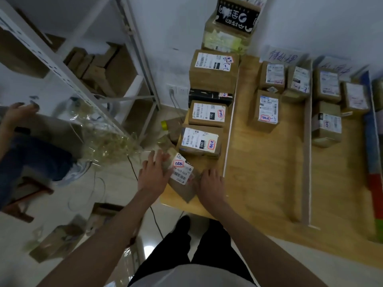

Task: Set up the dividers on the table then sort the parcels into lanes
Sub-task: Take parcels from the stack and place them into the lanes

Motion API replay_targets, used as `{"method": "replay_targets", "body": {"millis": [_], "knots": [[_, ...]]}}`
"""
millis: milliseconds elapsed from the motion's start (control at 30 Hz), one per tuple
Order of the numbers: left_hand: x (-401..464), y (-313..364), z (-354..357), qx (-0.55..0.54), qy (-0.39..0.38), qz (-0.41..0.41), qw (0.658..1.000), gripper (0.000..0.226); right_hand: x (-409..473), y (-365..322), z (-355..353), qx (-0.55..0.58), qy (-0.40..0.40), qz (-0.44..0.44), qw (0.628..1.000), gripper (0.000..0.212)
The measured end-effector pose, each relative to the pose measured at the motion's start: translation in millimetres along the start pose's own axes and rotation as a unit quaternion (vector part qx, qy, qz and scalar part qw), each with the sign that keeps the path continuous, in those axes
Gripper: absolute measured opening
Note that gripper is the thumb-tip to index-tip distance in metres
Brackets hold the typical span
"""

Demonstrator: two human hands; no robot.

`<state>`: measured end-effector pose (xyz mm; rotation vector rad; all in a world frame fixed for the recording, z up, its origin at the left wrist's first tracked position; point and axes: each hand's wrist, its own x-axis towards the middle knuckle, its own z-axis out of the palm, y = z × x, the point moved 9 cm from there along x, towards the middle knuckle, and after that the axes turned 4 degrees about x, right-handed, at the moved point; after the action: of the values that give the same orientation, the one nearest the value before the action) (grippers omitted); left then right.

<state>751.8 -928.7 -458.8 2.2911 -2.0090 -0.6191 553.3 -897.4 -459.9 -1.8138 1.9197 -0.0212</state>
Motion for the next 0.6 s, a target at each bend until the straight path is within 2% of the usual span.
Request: {"method": "replay_targets", "body": {"millis": [100, 200, 267, 400, 600], "knots": [[-20.6, -25.9, 12.4, -0.164, -0.004, -0.134, 0.977, 0.087, -9.1, -7.7, 13.5, 0.027, -0.044, 0.028, 0.998, 0.041], [-36.1, -36.5, 36.7, -0.274, -0.040, -0.195, 0.941, 0.085, -16.0, -14.1, 25.8, 0.097, -0.083, 0.033, 0.991, 0.045], [-42.2, -34.6, 45.1, -0.299, -0.057, -0.196, 0.932, 0.079, -21.2, -16.3, 32.1, 0.117, -0.105, 0.037, 0.987, 0.048], [-55.2, -26.9, 37.1, -0.283, -0.023, -0.158, 0.946, 0.061, -36.9, -18.2, 36.2, 0.191, -0.108, 0.073, 0.973, 0.044], [-60.4, -15.5, 0.1, -0.295, 0.030, -0.080, 0.952, 0.054, -55.9, -32.4, 14.3, 0.304, -0.026, 0.101, 0.947, 0.039]]}}
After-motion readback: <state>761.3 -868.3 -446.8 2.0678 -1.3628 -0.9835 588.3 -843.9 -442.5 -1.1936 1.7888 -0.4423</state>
